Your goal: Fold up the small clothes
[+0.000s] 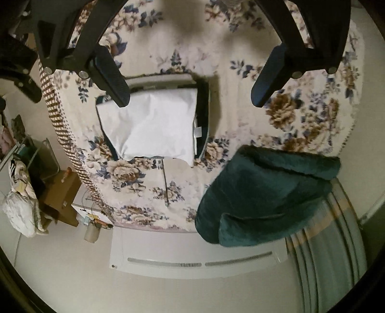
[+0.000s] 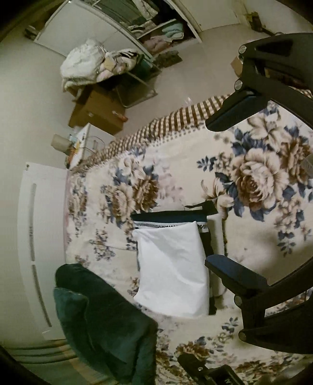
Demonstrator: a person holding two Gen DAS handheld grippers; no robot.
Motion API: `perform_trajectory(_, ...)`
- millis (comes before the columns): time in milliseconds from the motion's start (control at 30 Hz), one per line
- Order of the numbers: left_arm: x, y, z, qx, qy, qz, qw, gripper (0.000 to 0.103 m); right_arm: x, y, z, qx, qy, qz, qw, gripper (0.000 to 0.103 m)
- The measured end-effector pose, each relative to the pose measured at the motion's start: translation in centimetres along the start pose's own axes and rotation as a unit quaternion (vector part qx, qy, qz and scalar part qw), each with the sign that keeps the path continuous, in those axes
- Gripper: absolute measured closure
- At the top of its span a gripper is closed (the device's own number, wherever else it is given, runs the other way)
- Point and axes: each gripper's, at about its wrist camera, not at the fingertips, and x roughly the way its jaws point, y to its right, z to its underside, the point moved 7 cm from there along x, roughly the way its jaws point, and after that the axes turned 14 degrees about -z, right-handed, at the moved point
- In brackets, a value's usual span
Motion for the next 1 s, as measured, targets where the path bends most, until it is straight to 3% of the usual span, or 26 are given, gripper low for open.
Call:
perform_trajectory(333,-13.5,-3.0,1.5,-0.01,0.05,0.003,0.9987,0.0,-16.6,-0.2,2.9,0.007,0.068,-0.011,0.998,0.0)
perform_trajectory(500,-18.3,-4.4,1.9,-0.021,0.069,0.007,0.9974,0.0,-24.5,-0.7,4.0,0.001,0.112,-0.018,0.994,0.0)
perform_trajectory(767,-24.1,-5.8,2.8,-0.028,0.094,0.011,0.9951,0.0,-33.4,-1.7,5.4,-0.01,0.151,-0.03,0.988,0.0)
perform_trajectory(1000,-27.1,-6.8,3.5,-0.033,0.103,0.006,0.9941,0.0,-38.3,-2.0,6.6,-0.008,0.168,-0.039,0.985,0.0)
